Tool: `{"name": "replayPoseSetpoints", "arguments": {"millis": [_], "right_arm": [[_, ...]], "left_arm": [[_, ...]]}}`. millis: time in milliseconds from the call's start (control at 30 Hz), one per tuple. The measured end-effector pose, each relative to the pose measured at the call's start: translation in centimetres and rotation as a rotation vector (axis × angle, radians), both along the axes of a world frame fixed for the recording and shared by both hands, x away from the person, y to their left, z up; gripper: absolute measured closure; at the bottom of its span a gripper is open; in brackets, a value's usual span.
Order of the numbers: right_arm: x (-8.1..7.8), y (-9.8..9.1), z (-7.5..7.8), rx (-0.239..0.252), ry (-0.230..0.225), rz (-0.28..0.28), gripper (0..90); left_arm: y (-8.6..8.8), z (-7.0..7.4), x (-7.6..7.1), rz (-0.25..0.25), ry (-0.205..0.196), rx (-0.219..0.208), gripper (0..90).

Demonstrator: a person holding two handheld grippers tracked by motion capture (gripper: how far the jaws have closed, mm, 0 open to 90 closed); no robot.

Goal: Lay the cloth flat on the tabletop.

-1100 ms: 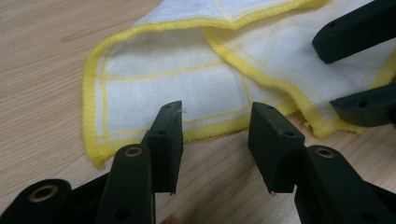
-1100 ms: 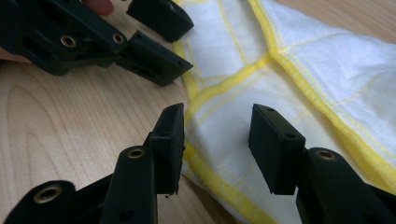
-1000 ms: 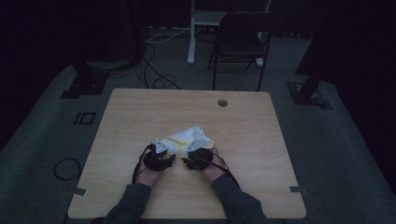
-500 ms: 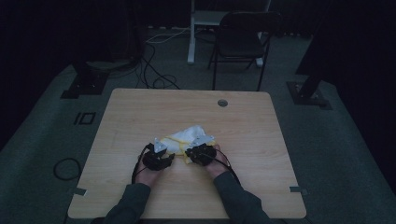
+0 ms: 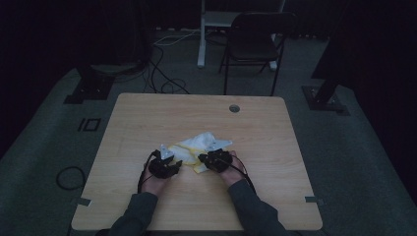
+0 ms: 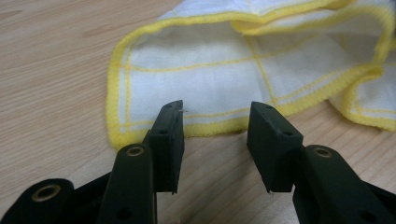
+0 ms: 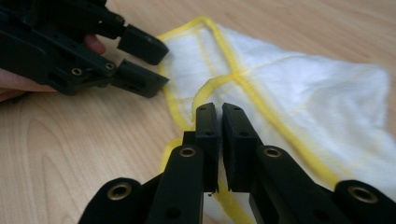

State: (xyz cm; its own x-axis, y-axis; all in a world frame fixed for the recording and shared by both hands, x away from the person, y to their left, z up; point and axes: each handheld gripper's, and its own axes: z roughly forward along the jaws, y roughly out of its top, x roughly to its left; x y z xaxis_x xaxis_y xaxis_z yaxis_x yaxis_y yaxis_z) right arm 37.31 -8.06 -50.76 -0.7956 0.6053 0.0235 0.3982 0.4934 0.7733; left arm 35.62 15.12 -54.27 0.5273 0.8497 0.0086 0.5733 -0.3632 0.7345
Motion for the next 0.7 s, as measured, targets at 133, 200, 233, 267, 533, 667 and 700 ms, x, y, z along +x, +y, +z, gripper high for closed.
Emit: {"name": "replayPoseSetpoints", "arguments": {"millis": [133,200,233,267,533,667,700], "right_arm": [[0.4,-0.8,0.4,0.002,-0.011,-0.029,86.8],[0.7,-1.3,0.6,0.007,-0.014,-0.049,86.8],[0.8,-1.7,0.7,0.008,-0.020,-0.056,86.8],[0.9,-2.0,0.8,0.011,-0.021,-0.068,86.8],[2.0,-4.6,1.8,0.007,-0.049,-0.148,87.0],[2.7,-6.1,2.3,0.015,-0.059,-0.189,87.0],[2.9,-6.4,2.3,0.015,-0.060,-0.200,87.0]], "left_arm": [[0.1,0.0,0.0,0.002,-0.001,-0.002,56.8],[0.1,0.0,0.0,0.002,0.001,-0.001,56.8],[0.1,0.0,0.0,0.002,0.000,-0.001,56.8],[0.1,0.0,0.0,0.002,0.000,-0.001,56.8],[0.1,0.0,0.1,-0.002,0.003,0.003,56.8],[0.1,0.0,0.1,-0.001,0.001,-0.001,56.9],[0.1,0.0,0.1,-0.002,0.002,0.000,57.0]]}}
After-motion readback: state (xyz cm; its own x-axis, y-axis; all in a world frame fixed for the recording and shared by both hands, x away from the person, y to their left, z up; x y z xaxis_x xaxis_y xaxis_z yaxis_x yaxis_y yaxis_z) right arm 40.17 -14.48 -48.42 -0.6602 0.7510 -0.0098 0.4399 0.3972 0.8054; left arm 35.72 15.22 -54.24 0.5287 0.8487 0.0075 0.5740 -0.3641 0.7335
